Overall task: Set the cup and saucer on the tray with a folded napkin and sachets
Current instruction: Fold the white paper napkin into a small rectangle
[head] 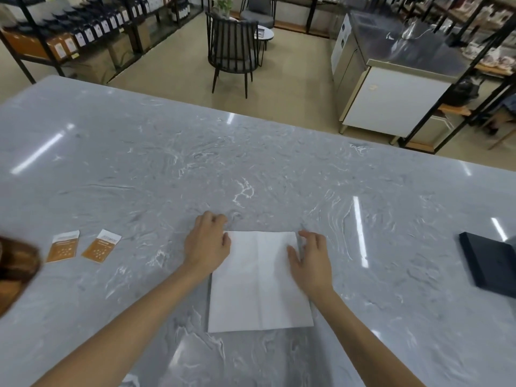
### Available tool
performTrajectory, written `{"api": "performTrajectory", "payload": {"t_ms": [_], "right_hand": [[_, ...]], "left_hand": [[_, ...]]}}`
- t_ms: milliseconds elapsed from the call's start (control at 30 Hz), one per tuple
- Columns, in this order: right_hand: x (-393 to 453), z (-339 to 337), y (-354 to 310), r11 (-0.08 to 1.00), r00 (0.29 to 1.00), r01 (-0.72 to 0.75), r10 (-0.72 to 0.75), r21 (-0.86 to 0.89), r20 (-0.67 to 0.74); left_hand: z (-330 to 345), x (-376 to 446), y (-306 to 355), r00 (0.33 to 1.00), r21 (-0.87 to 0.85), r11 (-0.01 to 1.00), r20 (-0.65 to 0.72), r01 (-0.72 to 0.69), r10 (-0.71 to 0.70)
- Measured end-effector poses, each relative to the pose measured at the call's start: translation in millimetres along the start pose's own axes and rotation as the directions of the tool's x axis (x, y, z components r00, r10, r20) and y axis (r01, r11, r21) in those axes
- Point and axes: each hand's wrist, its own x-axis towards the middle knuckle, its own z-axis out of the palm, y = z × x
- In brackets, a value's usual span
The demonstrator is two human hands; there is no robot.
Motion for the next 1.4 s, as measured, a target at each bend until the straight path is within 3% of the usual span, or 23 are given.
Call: {"api": "performTrajectory", "payload": {"t_ms": [133,267,467,600,767,833,900,1000,1067,1233,1400], "right_hand": [[-46,19,-21,0.942,0.966,0.244,-0.257,-0.230,-0.029],[-88,33,-6,0.916,0.975,0.222,-0.203,-0.334,0.092],[-103,23,17,0.907,0.982,0.177,-0.137,-0.382,0.128],[-111,18,24,0.913,0.988,0.127,-0.083,-0.389,0.128],[-121,11,30,0.909,0.987,0.115,-0.058,-0.400,0.151],[-120,12,25,0.917,0.987,0.093,-0.034,-0.387,0.158],[-115,12,16,0.926,0.989,0.079,-0.028,-0.368,0.144],[-94,16,-4,0.925,0.982,0.172,-0.133,-0.339,0.136],[-70,21,-15,0.917,0.968,0.225,-0.172,-0.330,0.181],[-29,28,-12,0.914,0.964,0.183,-0.095,-0.362,0.248],[-29,33,-3,0.893,0.981,0.100,-0.016,-0.439,0.192]], "left_hand": [[15,-11,38,0.928,-0.002,0.928,-0.002,-0.372,0.372],[42,-28,35,0.860,0.081,0.875,0.248,-0.477,0.446],[48,-26,18,0.874,0.182,0.874,0.293,-0.450,0.388],[36,-20,-5,0.929,0.224,0.918,0.257,-0.327,0.268],[16,-19,-30,0.937,0.255,0.935,0.309,-0.247,0.163],[10,-30,-22,0.938,0.280,0.920,0.290,-0.273,0.190],[8,-52,-5,0.925,0.203,0.914,0.229,-0.350,0.304],[19,-86,21,0.896,0.070,0.909,0.219,-0.410,0.387],[29,-96,32,0.909,0.070,0.927,0.239,-0.368,0.342],[34,-101,23,0.954,0.172,0.959,0.238,-0.227,0.183],[34,-103,8,0.921,0.187,0.923,0.271,-0.336,0.280]]}}
